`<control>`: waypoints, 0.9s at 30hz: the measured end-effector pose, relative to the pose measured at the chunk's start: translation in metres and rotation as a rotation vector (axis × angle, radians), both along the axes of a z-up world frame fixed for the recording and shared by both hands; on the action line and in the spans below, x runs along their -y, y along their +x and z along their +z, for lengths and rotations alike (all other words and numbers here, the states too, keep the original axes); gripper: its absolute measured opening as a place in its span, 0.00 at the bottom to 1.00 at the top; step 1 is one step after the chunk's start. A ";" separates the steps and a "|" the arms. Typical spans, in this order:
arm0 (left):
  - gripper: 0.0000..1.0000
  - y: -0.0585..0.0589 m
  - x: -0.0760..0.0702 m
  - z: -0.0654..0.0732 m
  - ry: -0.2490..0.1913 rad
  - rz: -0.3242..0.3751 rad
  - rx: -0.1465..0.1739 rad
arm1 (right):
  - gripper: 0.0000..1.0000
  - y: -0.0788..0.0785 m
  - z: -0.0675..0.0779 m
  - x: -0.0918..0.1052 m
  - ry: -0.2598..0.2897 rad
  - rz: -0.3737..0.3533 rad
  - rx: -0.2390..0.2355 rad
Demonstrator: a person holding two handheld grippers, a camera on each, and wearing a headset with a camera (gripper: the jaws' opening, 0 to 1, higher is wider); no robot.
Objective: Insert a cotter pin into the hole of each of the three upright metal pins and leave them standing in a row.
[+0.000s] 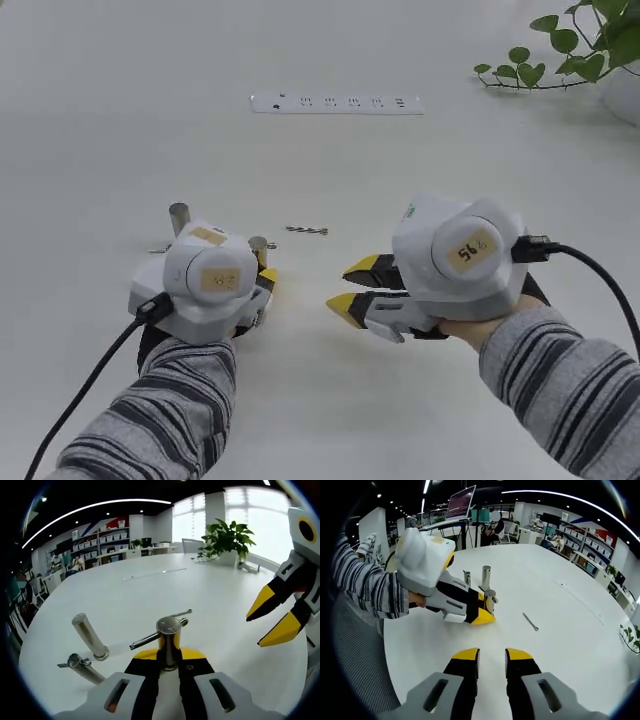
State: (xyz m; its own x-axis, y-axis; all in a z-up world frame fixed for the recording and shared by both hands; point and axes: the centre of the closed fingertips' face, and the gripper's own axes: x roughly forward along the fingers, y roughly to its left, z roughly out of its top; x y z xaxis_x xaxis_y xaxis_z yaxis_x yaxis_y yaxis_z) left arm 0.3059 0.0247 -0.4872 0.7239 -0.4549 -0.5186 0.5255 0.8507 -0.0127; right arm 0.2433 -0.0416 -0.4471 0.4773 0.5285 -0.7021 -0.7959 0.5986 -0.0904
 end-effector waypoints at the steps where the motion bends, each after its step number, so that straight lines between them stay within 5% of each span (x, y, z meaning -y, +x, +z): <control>1: 0.10 0.000 0.000 0.000 -0.001 0.001 0.000 | 0.16 0.000 0.000 0.000 0.001 -0.002 -0.001; 11: 0.16 -0.006 0.000 0.000 -0.039 0.011 -0.040 | 0.21 0.000 0.001 0.001 0.014 -0.024 0.016; 21: 0.27 -0.023 -0.005 0.004 -0.045 0.004 -0.070 | 0.27 -0.002 0.012 -0.002 0.099 -0.077 0.007; 27: 0.33 -0.042 -0.008 0.019 -0.068 -0.015 -0.070 | 0.29 0.000 0.023 -0.006 0.188 -0.114 0.002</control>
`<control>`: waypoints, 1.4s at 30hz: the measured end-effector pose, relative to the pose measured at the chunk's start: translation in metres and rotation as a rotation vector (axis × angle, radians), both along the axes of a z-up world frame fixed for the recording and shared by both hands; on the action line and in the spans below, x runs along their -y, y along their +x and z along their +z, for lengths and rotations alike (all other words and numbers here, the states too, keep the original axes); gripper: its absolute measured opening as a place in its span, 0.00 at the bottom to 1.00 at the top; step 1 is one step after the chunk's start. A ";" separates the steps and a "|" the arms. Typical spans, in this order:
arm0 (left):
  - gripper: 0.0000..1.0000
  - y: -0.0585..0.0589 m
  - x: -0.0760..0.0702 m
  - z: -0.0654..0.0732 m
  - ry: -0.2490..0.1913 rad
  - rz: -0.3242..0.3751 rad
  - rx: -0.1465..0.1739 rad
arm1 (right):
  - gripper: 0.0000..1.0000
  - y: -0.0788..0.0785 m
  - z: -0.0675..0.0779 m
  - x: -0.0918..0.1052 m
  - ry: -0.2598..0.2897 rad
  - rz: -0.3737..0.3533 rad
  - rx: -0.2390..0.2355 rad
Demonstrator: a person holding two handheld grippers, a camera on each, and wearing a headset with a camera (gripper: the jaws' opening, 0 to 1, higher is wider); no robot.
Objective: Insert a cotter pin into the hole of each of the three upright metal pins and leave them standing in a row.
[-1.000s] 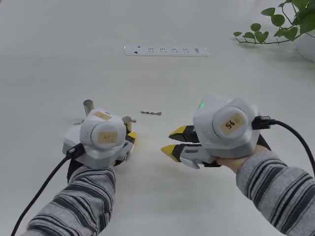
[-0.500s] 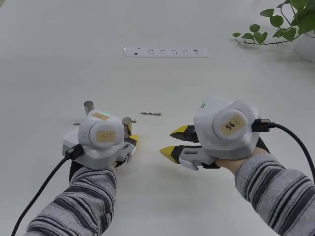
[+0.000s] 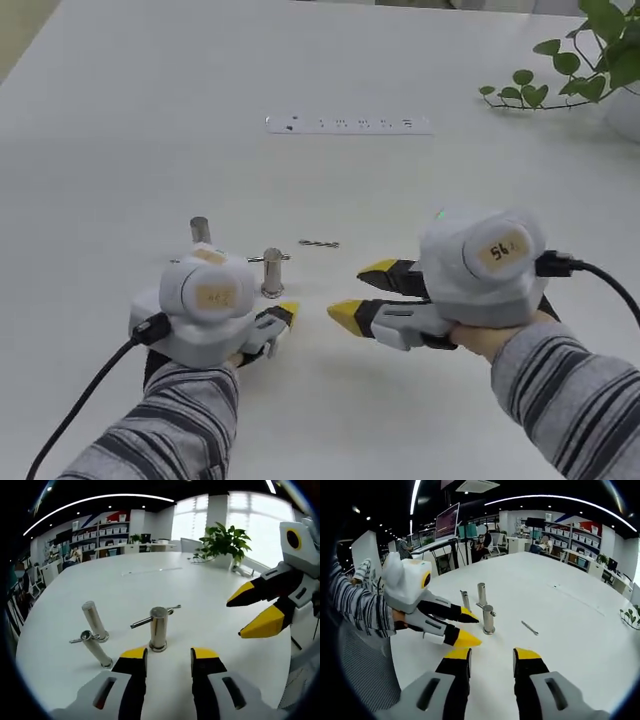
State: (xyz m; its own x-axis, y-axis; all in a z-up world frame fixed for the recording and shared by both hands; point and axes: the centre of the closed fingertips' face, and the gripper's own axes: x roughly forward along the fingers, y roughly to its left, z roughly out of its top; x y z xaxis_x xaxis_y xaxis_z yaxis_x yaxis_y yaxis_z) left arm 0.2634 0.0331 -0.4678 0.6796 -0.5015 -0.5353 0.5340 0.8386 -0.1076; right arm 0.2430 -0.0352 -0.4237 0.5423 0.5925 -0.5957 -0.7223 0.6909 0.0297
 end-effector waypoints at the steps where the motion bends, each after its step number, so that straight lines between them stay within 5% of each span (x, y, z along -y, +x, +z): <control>1: 0.34 -0.002 0.000 0.004 -0.008 -0.002 0.013 | 0.30 0.001 0.002 0.000 0.012 -0.006 0.002; 4: 0.39 -0.010 -0.004 0.016 -0.023 -0.001 0.026 | 0.31 0.007 0.011 -0.004 0.062 -0.019 0.003; 19: 0.62 -0.031 -0.034 0.037 -0.059 0.032 0.063 | 0.33 0.035 0.034 -0.042 0.123 0.028 0.003; 33: 0.87 -0.036 -0.048 0.045 -0.034 0.007 0.109 | 0.31 0.060 0.034 -0.090 0.111 0.083 -0.015; 42: 0.98 -0.036 -0.056 0.047 -0.038 0.005 0.119 | 0.28 0.080 0.021 -0.120 0.103 0.078 -0.041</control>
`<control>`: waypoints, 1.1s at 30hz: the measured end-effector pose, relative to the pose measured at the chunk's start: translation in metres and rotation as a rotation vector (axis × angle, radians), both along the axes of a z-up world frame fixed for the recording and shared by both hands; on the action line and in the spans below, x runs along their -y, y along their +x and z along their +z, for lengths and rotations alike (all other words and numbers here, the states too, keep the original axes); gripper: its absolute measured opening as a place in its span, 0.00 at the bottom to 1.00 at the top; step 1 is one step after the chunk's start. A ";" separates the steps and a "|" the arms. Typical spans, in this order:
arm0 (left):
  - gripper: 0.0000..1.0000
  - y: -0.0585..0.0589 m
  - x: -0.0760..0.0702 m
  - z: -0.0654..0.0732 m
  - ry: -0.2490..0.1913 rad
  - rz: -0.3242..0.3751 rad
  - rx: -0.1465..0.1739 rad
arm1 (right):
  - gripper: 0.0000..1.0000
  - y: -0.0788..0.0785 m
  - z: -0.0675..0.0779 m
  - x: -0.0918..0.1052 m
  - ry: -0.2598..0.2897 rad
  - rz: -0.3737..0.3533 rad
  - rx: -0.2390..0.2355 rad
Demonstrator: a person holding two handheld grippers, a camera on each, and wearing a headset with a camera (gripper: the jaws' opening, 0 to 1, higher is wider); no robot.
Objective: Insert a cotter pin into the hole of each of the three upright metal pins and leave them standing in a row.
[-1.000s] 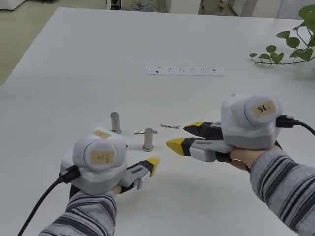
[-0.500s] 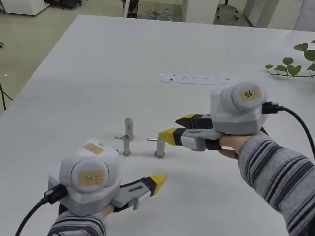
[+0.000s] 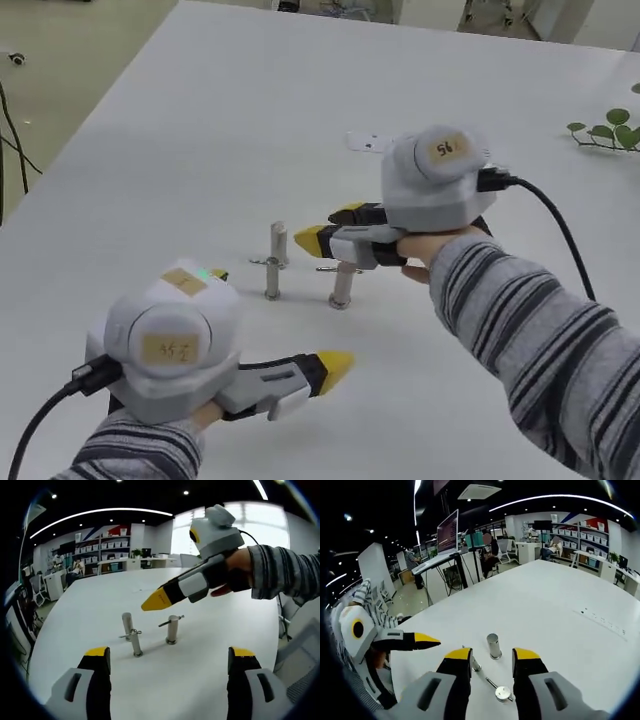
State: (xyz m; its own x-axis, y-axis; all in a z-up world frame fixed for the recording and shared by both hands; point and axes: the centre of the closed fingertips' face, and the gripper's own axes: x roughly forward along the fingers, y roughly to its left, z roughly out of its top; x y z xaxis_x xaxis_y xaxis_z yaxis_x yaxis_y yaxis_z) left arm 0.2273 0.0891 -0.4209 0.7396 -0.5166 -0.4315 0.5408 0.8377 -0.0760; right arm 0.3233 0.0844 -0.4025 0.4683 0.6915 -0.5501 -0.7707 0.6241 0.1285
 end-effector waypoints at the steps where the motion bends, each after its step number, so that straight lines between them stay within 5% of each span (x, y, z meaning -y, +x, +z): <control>1: 0.99 0.000 -0.001 0.000 -0.001 0.001 -0.001 | 0.27 0.002 -0.001 -0.003 0.003 -0.002 -0.004; 15: 0.99 0.007 -0.014 -0.001 -0.029 0.038 -0.008 | 0.19 0.027 -0.044 -0.033 -0.036 -0.053 -0.078; 27: 0.99 0.008 -0.018 -0.002 -0.024 0.049 -0.020 | 0.11 0.025 -0.047 -0.040 -0.064 -0.054 -0.075; 33: 0.99 0.007 -0.016 -0.003 -0.016 0.040 -0.022 | 0.09 0.023 -0.045 -0.038 -0.122 0.012 -0.012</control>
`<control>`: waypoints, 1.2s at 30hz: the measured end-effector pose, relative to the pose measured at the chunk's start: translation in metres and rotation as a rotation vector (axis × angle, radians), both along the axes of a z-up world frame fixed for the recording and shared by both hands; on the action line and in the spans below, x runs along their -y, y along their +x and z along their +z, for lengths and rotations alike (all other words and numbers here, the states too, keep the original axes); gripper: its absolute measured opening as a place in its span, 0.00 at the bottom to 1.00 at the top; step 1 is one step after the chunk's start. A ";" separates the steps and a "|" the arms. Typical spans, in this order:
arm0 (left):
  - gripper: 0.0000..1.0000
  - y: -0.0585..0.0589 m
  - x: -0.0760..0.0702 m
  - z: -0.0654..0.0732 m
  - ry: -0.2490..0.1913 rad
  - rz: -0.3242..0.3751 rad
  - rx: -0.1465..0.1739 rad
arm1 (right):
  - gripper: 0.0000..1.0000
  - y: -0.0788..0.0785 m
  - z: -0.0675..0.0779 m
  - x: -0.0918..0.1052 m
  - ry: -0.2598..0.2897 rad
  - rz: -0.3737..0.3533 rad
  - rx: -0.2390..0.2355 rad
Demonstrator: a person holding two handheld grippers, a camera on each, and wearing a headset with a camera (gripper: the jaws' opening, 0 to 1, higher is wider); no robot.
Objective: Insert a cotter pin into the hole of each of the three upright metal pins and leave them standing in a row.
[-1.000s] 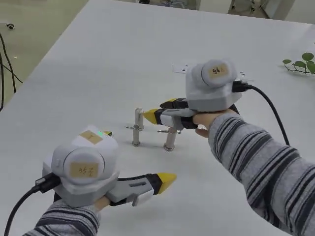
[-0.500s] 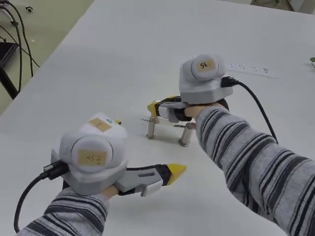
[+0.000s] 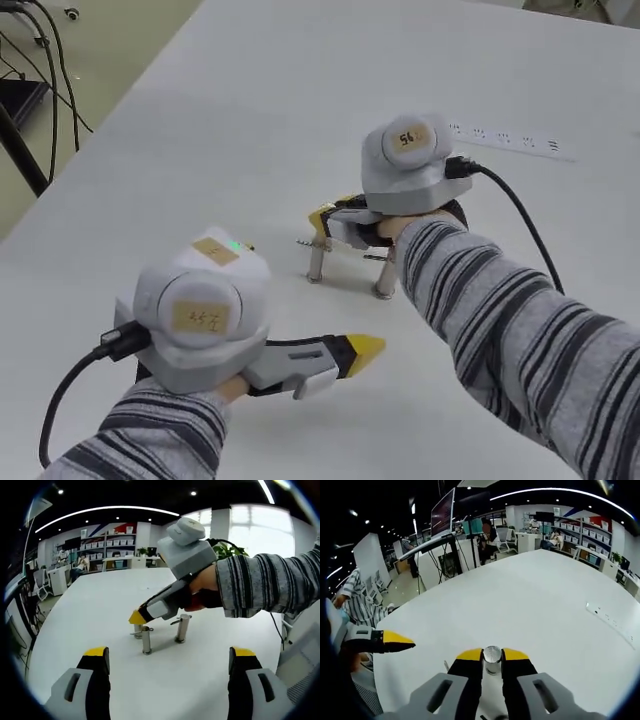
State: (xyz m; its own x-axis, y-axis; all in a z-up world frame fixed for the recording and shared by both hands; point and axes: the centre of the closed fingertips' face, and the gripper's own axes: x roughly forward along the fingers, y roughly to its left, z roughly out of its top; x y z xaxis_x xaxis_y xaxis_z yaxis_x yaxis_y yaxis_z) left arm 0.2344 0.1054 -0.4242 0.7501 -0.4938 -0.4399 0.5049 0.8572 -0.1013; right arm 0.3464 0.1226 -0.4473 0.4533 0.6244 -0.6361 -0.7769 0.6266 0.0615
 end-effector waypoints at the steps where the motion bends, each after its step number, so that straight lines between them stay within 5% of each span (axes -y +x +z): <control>1: 0.99 0.000 0.000 0.000 0.000 -0.001 0.000 | 0.08 0.000 0.000 0.000 -0.001 0.002 0.000; 10: 0.99 -0.001 0.002 -0.002 0.005 -0.010 -0.005 | 0.08 0.008 0.007 0.025 -0.017 -0.008 0.003; 22: 0.99 -0.001 0.008 0.000 -0.002 -0.032 0.004 | 0.08 0.016 0.009 0.086 -0.075 -0.085 0.006; 36: 0.99 -0.002 0.010 0.000 0.008 -0.044 0.008 | 0.08 -0.013 0.002 0.134 -0.115 -0.125 -0.025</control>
State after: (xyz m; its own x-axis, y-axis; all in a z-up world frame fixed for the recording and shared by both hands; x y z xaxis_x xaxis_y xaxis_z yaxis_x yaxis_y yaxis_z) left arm 0.2327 0.0953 -0.4243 0.7314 -0.5225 -0.4382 0.5425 0.8352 -0.0902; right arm 0.3333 -0.0112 -0.4452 0.5061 0.4865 -0.7122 -0.6912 0.7226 0.0024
